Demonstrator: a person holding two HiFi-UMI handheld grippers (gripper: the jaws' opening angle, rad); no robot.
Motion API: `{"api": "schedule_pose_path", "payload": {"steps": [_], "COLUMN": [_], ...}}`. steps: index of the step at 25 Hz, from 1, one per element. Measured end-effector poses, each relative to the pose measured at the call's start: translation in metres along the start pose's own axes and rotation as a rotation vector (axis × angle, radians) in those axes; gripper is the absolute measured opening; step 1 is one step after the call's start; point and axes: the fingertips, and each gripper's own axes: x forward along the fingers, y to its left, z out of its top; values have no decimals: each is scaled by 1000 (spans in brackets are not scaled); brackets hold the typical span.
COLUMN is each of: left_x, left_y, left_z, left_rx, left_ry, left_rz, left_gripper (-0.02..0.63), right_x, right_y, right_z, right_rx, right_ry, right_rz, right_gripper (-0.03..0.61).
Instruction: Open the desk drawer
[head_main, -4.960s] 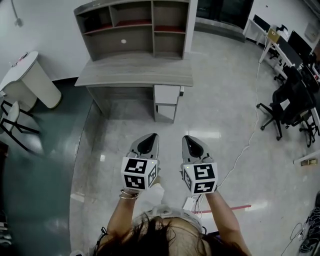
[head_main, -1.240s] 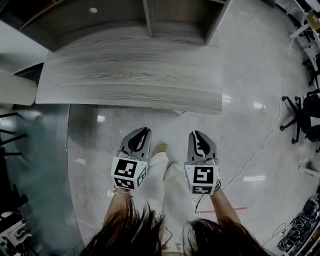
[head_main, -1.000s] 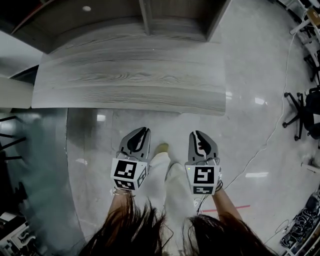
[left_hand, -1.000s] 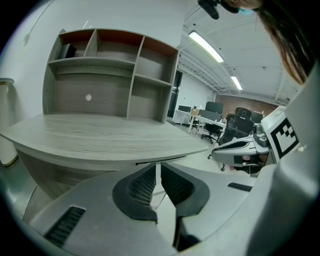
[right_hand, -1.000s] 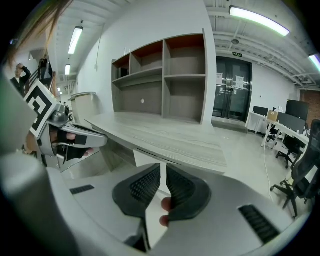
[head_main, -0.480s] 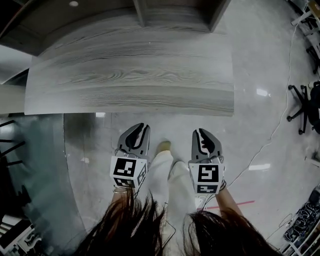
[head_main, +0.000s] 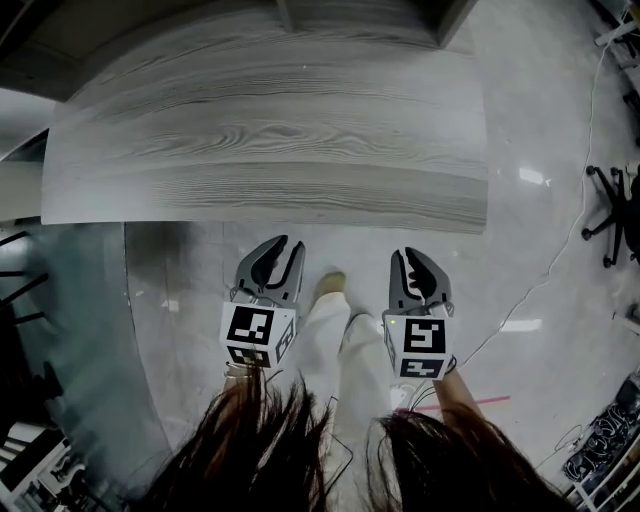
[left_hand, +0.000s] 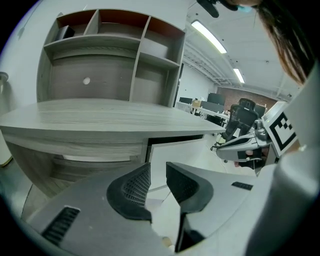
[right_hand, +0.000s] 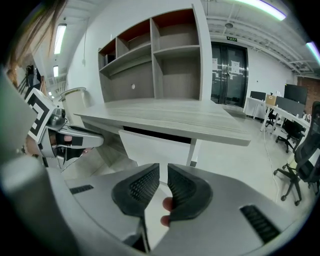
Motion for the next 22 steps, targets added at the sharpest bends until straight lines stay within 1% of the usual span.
{"api": "schedule_pose_path", "payload": {"steps": [5, 8, 10, 12, 14, 17, 22], "left_x": [7, 13, 16, 20, 24, 28, 33], "left_y": [5, 14, 18, 17, 13, 13, 14], "left_z": [-7, -39, -49, -40, -23, -24, -8], "left_rx": [-3, -8, -3, -11, -29, -52, -5], "left_ry": [12, 44, 59, 52, 21, 12, 12], "left_rz": [6, 4, 4, 9, 7, 7, 12], "left_gripper": [86, 89, 92, 97, 100, 104, 109], "right_x": [10, 18, 22, 26, 29, 34, 40], "right_y": [-2, -7, -10, -13, -17, -21, -30], "right_z": [-5, -6, -6, -5, -5, -6, -4], "right_rx": [2, 4, 10, 11, 13, 28, 46], "right_ry": [19, 27, 29, 30, 32, 38, 43], "right_rz": [7, 1, -2, -6, -7, -6, -10], "right_gripper": [60, 67, 74, 78, 87, 101, 129]}}
